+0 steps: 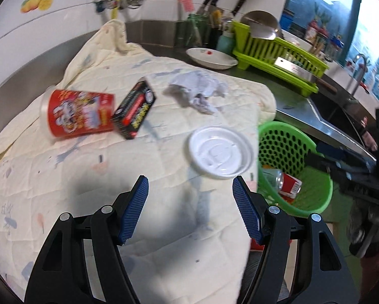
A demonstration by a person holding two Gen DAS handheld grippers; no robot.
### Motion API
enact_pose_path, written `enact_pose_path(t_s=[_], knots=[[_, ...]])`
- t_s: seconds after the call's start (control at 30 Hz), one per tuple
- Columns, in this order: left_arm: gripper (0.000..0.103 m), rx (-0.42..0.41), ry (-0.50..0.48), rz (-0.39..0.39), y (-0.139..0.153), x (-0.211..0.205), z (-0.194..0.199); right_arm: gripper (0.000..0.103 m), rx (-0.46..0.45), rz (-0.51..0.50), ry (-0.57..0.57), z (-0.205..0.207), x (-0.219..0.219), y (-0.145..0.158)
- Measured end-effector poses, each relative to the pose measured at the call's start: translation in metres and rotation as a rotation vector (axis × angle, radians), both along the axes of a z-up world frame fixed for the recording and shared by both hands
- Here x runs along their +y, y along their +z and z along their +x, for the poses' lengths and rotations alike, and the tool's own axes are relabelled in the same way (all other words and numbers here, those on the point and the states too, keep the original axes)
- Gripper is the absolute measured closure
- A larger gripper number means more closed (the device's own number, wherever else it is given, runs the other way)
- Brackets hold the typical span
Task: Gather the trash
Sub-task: 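Grasp the crumpled grey tissue with the right tool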
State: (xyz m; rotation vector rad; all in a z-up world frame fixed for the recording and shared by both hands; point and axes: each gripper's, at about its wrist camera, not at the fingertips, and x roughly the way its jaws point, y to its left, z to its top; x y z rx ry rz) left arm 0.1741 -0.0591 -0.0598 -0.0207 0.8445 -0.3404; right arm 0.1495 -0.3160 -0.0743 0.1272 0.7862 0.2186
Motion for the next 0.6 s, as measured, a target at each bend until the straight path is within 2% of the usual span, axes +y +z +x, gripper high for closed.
enact_pose_path(t_s=[0.23,0.33,0.6], knots=[[0.035,0.015,0.038,-0.009,-0.007,0.021,0.003,0.021,0.005,0.016,0.033,0.063,0.030,0.007],[0.035,0.017,0.041,-0.014,-0.008,0.027,0.004,0.013,-0.004,0.003,0.057,0.095,0.047,0.013],[0.035,0.032,0.041,-0.028,-0.010,0.034,0.013,0.010,0.004,-0.021,0.143,0.179,0.074,0.020]])
